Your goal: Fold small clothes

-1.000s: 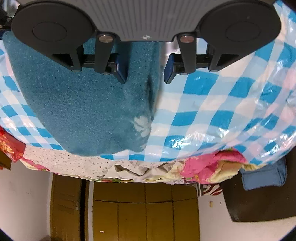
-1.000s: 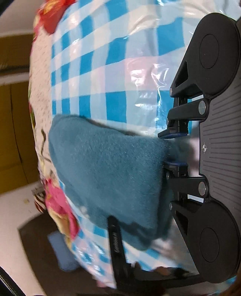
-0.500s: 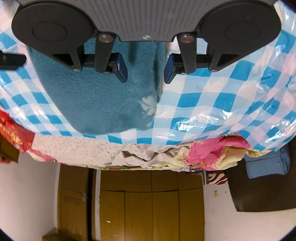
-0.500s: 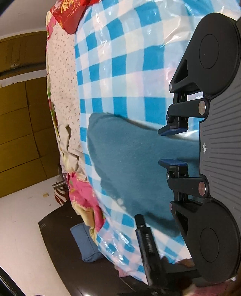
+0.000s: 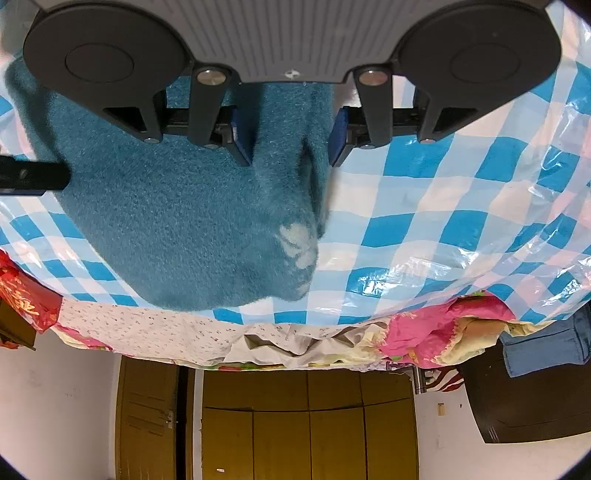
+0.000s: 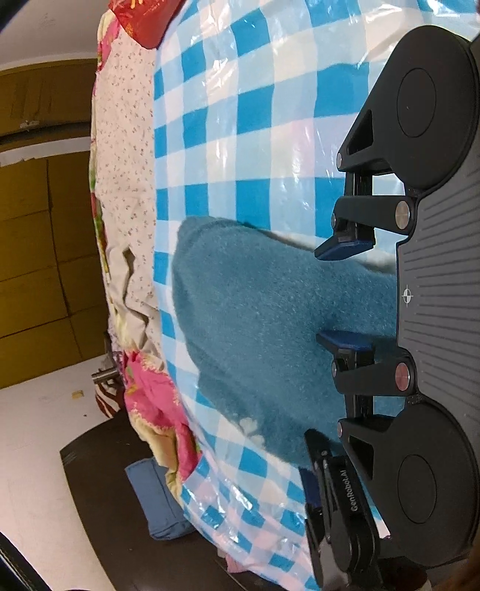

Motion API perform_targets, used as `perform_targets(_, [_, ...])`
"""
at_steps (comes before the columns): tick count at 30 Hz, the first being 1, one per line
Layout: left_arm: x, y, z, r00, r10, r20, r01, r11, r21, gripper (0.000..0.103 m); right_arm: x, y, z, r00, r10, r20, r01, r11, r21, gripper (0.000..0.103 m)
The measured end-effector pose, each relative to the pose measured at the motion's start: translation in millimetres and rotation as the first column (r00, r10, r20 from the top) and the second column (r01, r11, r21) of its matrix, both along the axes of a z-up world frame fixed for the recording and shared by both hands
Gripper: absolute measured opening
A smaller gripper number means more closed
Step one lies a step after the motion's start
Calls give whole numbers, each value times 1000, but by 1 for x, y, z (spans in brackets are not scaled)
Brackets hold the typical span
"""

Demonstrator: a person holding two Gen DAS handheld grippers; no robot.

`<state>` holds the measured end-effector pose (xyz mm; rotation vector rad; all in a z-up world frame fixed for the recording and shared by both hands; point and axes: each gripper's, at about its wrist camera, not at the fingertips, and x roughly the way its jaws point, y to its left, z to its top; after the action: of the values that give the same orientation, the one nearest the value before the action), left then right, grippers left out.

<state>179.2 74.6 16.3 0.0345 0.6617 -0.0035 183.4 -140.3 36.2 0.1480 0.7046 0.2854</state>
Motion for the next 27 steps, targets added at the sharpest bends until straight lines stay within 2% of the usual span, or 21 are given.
perform_targets(10, [0,-1,2,1000,0,-9,0,1000,2,57,6,-3,9,1000,-2,-7,3,999,37,45])
perform_targets(13, [1,0,3,1000,-1,-12,1,1000,1,57,8,-4,10,1000,2,-13,-1,999,49,54])
perform_targets(17, [1,0,3,1000,0,-13,0,1000,4,59,15,-9,4,999,-14,-36,16,999,52,56])
perform_targets(19, [2,0,3,1000,2,-16,-1,1000,6,60,18,-11,0,998,-16,-53,20,998,68,62])
perform_targets(24, [3,8,6,1000,4,-19,-4,999,-43,61,24,-19,-8,997,-8,-82,19,992,124,68])
perform_targets(27, [3,13,6,1000,4,-17,-5,997,-79,61,30,-25,-14,993,1,-116,21,981,193,70])
